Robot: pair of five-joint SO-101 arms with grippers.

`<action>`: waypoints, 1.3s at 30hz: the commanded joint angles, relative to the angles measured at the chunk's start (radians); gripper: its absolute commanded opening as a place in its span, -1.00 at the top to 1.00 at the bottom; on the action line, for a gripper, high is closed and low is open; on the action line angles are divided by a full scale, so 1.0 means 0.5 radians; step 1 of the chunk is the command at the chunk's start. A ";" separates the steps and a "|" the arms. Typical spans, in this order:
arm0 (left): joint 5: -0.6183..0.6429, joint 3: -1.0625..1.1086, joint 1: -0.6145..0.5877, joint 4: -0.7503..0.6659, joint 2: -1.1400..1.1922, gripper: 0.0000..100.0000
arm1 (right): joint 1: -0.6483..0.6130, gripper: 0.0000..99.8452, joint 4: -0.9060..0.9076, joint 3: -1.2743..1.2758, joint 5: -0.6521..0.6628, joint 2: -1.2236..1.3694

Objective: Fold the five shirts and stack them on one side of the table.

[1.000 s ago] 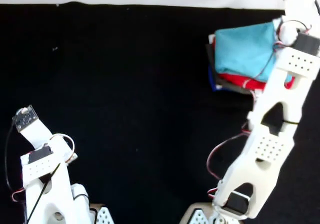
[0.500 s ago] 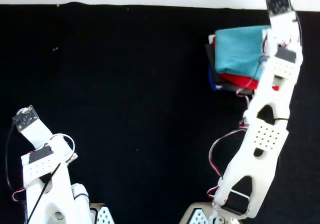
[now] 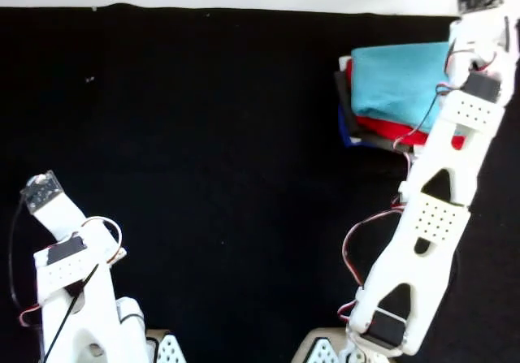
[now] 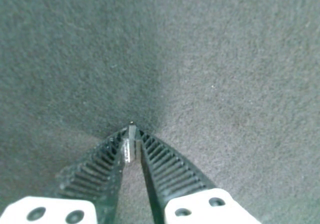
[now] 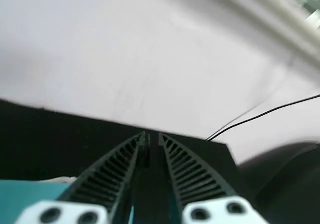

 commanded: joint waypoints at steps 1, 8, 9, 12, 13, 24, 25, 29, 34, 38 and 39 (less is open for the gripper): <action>0.015 0.005 0.029 -0.052 0.017 0.98 | -0.020 0.91 0.453 -0.425 -0.025 -0.032; 0.015 0.005 0.029 -0.052 0.017 0.98 | 0.041 0.92 1.370 -0.591 -0.018 -0.075; 0.015 0.005 0.029 -0.052 0.017 0.98 | 0.060 0.92 1.484 -0.591 -0.015 -0.078; 0.015 0.005 0.029 -0.052 0.017 0.98 | 0.109 0.92 1.735 -0.591 -0.015 -0.063; 0.015 0.005 0.029 -0.052 0.017 0.98 | 0.121 0.92 1.772 -0.591 -0.015 -0.038; 0.015 0.005 0.029 -0.052 0.017 0.98 | 0.330 0.92 1.343 -0.591 -0.021 0.321; 0.015 0.005 0.029 -0.052 0.017 0.98 | 0.333 0.92 1.343 -0.591 -0.021 0.287; 0.015 0.005 0.029 -0.052 0.017 0.98 | 0.262 0.92 1.481 -0.591 -0.025 0.097; 0.015 0.005 0.029 -0.052 0.017 0.98 | 0.081 0.92 1.775 -0.591 -0.028 -0.195; 0.015 0.011 0.029 -0.052 0.017 0.98 | -0.127 0.92 2.122 -0.591 -0.028 -0.373; 0.015 0.014 0.029 -0.052 0.008 0.98 | -0.173 0.92 2.134 -0.591 -0.034 -0.382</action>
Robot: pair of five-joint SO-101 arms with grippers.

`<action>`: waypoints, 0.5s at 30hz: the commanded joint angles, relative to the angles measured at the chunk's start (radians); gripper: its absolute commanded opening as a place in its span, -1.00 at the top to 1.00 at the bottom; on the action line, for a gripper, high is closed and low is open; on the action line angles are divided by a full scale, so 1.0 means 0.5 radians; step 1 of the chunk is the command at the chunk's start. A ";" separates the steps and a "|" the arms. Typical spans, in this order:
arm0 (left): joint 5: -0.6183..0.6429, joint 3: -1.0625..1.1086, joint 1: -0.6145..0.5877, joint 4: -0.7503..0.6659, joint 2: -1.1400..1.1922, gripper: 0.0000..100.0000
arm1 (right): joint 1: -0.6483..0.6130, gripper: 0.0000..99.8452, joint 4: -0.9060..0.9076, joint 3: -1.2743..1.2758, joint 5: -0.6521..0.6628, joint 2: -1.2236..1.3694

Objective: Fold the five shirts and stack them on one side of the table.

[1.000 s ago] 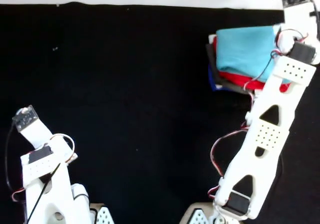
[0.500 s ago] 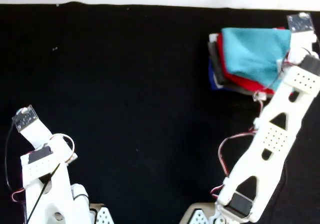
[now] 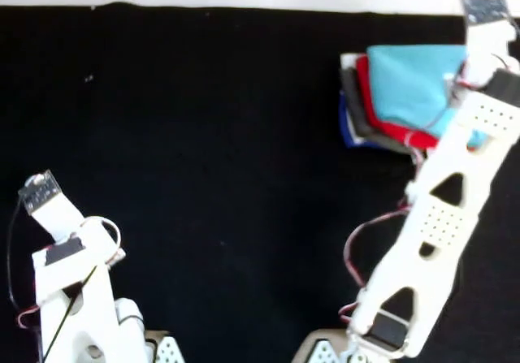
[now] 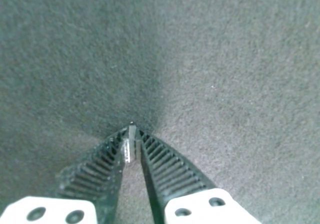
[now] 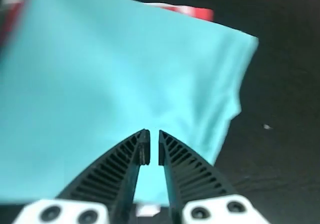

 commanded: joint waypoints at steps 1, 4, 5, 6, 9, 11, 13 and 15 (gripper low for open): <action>0.015 0.008 0.029 -0.046 0.008 0.98 | -0.170 0.92 0.130 -0.241 -0.083 -0.198; 0.015 0.008 0.029 -0.046 0.008 0.98 | -0.213 0.97 0.133 -0.226 -0.206 -0.198; 0.015 0.008 0.029 -0.046 0.008 0.98 | -0.219 0.99 0.133 -0.176 -0.203 -0.213; 0.015 0.008 0.029 -0.046 0.008 0.98 | -0.226 0.99 0.133 -0.109 -0.203 -0.235; 0.015 0.008 0.029 -0.046 0.008 0.98 | -0.232 0.98 0.133 0.226 -0.199 -0.431; 0.015 0.008 0.029 -0.046 0.008 0.98 | -0.259 0.98 0.133 0.566 -0.199 -0.634; 0.015 0.008 0.029 -0.046 0.008 0.98 | -0.299 0.98 0.127 0.962 -0.199 -0.839; 0.012 0.008 0.029 -0.046 0.008 0.98 | -0.364 0.98 0.112 1.330 -0.203 -0.987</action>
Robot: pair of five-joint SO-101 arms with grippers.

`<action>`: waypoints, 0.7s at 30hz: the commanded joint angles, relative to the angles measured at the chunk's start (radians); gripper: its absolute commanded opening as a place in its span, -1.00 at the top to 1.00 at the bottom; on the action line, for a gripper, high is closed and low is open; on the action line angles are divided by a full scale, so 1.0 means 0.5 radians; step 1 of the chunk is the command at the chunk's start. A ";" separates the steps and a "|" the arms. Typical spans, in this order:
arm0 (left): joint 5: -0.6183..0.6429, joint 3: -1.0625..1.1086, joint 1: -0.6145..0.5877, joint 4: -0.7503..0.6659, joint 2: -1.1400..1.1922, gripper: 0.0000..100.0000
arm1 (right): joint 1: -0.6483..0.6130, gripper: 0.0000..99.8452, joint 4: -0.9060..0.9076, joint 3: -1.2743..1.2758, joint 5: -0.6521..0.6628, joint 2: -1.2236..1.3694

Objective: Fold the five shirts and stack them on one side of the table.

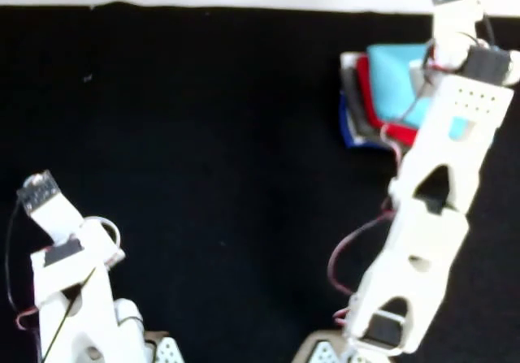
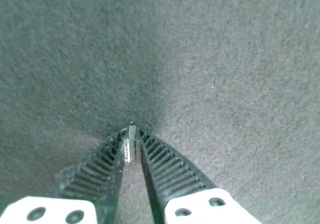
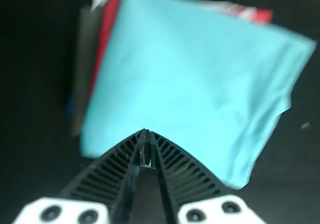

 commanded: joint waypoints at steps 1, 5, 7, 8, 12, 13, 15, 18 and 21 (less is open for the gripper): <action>0.012 0.002 0.029 -0.040 0.011 0.98 | -0.124 0.98 -0.035 0.671 -0.034 -0.342; 0.012 0.002 0.029 -0.040 0.011 0.98 | -0.152 0.98 -0.278 1.039 -0.043 -0.354; 0.012 0.002 0.029 -0.040 0.011 0.98 | -0.149 0.98 -0.397 1.149 -0.043 -0.351; 0.012 0.002 0.029 -0.040 0.011 0.98 | -0.149 0.98 -0.440 1.192 -0.043 -0.351; 0.012 0.002 0.029 -0.040 0.011 0.98 | -0.186 0.98 -0.578 1.361 -0.043 -0.351; 0.012 0.002 0.029 -0.040 0.011 0.98 | -0.207 0.98 -0.585 1.386 -0.040 -0.351; 0.012 0.002 0.029 -0.040 0.011 0.98 | -0.247 0.98 -0.545 1.382 -0.040 -0.370; 0.012 0.002 0.029 -0.040 0.011 0.98 | -0.305 0.98 -0.364 1.204 -0.043 -0.459; 0.012 0.002 0.029 -0.040 0.011 0.98 | -0.361 0.98 -0.087 0.996 -0.043 -0.628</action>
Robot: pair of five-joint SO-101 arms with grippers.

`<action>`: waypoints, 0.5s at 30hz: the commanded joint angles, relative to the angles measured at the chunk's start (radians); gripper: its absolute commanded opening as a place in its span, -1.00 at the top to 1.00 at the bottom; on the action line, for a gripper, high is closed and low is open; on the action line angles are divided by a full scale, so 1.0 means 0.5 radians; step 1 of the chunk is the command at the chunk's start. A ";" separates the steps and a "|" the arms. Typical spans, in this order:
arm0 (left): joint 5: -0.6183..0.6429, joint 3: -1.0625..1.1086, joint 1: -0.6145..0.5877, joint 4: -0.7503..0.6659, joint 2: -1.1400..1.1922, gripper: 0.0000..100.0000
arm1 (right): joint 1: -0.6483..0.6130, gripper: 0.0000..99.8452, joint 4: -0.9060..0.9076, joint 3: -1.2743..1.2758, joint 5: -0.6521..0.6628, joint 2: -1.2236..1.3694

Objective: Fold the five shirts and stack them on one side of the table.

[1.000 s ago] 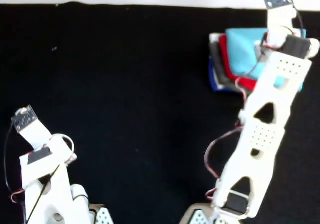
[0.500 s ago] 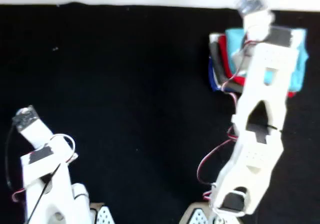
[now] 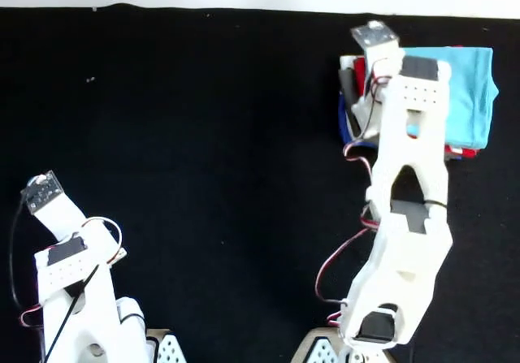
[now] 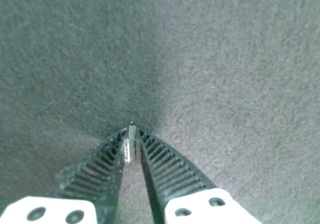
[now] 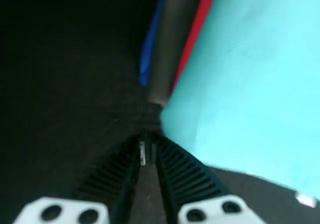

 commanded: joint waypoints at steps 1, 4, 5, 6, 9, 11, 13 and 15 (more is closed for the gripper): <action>0.012 0.002 0.029 -0.040 0.011 0.98 | -0.084 0.98 0.308 -0.278 -0.021 -0.327; 0.012 0.002 0.029 -0.040 0.008 0.98 | -0.069 0.98 0.324 -0.256 -0.157 -0.591; 0.012 0.002 0.029 -0.034 0.008 0.98 | -0.060 0.98 0.324 -0.204 -0.218 -0.683; 0.012 -0.011 0.029 -0.031 0.008 0.98 | -0.063 0.98 0.324 -0.124 -0.273 -0.784; 0.012 -0.026 0.026 -0.028 -0.005 0.98 | -0.075 0.98 0.324 0.253 -0.402 -1.115; 0.012 -0.051 0.017 0.025 -0.063 0.98 | -0.106 0.98 0.324 0.600 -0.470 -1.358; 0.012 -0.091 0.014 0.181 -0.183 0.98 | -0.146 0.98 0.315 0.965 -0.497 -1.588; 0.012 -0.127 0.029 0.371 -0.348 0.98 | -0.180 0.98 0.315 1.315 -0.491 -1.778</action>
